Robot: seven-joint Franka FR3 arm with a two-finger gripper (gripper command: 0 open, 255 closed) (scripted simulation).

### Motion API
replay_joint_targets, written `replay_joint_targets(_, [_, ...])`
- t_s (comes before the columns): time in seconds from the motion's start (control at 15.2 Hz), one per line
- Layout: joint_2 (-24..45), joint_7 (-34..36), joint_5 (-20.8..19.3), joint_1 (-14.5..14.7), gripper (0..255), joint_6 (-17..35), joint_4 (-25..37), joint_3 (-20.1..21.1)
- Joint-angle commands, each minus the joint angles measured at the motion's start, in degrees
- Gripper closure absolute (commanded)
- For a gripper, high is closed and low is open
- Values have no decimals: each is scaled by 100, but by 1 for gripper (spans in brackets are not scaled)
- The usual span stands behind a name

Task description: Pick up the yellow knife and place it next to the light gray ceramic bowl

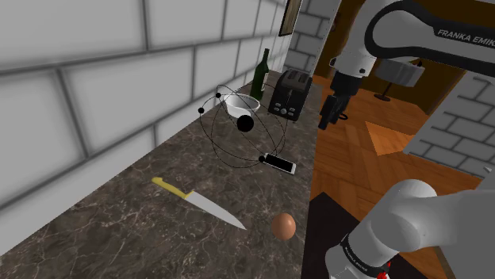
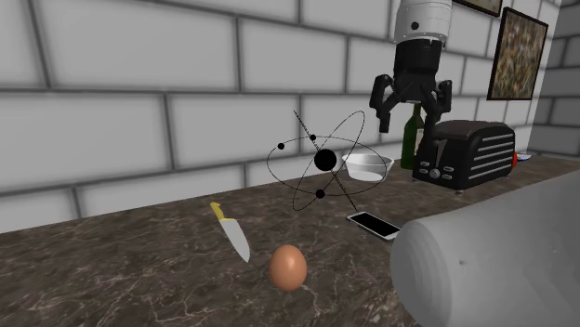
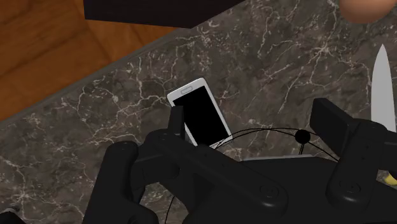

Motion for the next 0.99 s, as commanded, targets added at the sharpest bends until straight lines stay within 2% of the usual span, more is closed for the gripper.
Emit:
replay_joint_targets(0.0, [0,0,0,0,0,0,0,0])
replay_joint_targets(0.46, [674,431,449,382,0,940,-159,648])
replay_joint_targets(0.92, [1619,841,735,707,0,1856,-1,1291])
